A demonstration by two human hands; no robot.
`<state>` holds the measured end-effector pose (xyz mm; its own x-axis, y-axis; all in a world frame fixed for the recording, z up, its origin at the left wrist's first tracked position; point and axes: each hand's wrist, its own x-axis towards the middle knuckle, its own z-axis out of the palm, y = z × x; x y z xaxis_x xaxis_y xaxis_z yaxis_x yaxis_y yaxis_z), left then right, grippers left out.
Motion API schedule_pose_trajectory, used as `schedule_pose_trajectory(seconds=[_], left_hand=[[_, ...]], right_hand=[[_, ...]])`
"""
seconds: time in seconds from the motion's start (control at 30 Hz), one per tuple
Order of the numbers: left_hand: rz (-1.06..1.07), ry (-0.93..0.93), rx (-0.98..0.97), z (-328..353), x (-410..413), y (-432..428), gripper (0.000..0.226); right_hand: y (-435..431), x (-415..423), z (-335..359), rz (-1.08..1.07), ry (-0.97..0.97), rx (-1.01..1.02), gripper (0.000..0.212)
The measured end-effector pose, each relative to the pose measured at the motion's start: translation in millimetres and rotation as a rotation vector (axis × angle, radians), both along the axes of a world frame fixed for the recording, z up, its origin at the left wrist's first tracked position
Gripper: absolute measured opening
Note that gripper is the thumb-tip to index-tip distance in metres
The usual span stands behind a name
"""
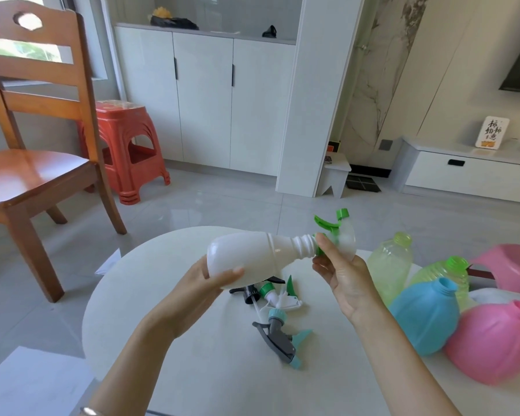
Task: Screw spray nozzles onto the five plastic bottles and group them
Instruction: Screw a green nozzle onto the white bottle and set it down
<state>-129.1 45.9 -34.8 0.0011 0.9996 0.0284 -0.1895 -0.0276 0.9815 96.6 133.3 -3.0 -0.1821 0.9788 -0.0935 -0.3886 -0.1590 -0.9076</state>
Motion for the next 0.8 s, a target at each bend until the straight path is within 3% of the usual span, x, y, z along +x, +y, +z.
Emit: schedule_pose_trajectory(seconds=[0.07,0.2,0.3,0.4,0.53,0.63,0.73,0.8], left_hand=[[0.006,-0.086,-0.081,2.9,5.8,-0.9,0.047],[0.088,0.112,-0.085,-4.6,8.1,4.0,0.067],[0.051,0.051,-0.005,-4.0,3.4,5.1,0.061],[-0.045,-0.111,-0.121,-2.8,4.2,4.4,0.056],[0.078,0.133,-0.092,-8.8,11.8,3.5,0.072],[0.051,0.149,0.041,-11.4,10.3,5.9,0.099],[-0.007,-0.042,-0.075,-7.0,14.3,4.3,0.072],[0.018,0.037,-0.126,-5.7,16.1,3.5,0.066]], right_hand=[[0.0,-2.3,0.4,-0.005,-0.028,0.017,0.03],[1.2,-0.7,0.8,-0.054,-0.112,0.051,0.028],[5.0,6.5,-0.4,-0.078,-0.08,0.022,0.027],[4.0,4.8,-2.1,-0.022,-0.088,0.038,0.036],[3.8,1.1,-6.8,-0.047,-0.136,0.039,0.034],[5.9,2.0,-7.7,-0.039,-0.062,-0.006,0.026],[5.6,-0.7,-8.7,-0.012,-0.044,0.007,0.03],[5.0,-1.9,-9.0,-0.008,-0.079,0.023,0.03]])
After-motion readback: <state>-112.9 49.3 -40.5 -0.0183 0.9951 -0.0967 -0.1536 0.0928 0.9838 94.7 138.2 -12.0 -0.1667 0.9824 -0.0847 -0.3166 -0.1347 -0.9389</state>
